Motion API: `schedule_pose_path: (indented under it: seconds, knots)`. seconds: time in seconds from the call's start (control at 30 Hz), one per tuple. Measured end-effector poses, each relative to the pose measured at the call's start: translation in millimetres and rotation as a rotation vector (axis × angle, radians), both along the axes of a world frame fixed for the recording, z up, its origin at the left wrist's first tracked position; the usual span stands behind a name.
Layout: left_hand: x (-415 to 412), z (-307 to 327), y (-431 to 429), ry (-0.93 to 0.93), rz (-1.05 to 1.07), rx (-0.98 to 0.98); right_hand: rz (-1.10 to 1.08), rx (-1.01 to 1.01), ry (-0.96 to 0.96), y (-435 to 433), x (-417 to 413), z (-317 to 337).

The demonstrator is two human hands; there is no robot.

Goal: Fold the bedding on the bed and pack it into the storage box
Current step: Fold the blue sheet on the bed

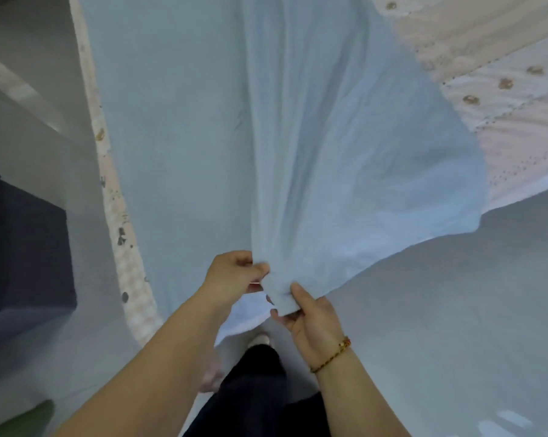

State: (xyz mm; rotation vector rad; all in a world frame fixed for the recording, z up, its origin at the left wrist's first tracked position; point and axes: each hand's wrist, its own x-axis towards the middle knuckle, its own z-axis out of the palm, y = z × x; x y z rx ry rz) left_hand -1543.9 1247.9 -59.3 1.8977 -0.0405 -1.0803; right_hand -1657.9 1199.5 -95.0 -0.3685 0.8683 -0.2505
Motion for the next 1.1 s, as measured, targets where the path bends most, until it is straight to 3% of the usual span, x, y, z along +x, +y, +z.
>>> schedule_pose_path:
  seconds: [0.13,0.27,0.37,0.5,0.7,0.8,0.93,1.0,1.1]
  knots:
    - [-3,-1,1,0.267,0.005,-0.083,-0.073,-0.102,0.164,21,-10,11]
    - [16,0,-30,0.342,0.080,-0.107,-0.133,-0.168,0.259,35,-7,16]
    - [56,-3,-64,0.355,0.139,-0.164,-0.143,-0.211,0.303,46,3,13]
    - [126,7,-88,0.326,-0.025,-0.229,-0.259,-0.310,0.390,55,22,9]
    - [190,39,-9,0.226,-0.176,-0.338,-0.490,-0.468,0.296,80,42,23]
    - [196,24,67,0.143,-0.200,-0.206,-0.514,-0.383,0.356,110,39,17]
    - [178,-20,135,0.110,-0.273,0.028,-0.640,0.024,0.523,166,43,-35]
    - [180,-34,140,0.081,-0.241,0.081,-0.701,0.162,0.506,179,54,-57]
    - [188,-41,136,0.052,-0.271,0.098,-0.808,0.215,0.435,188,68,-75]
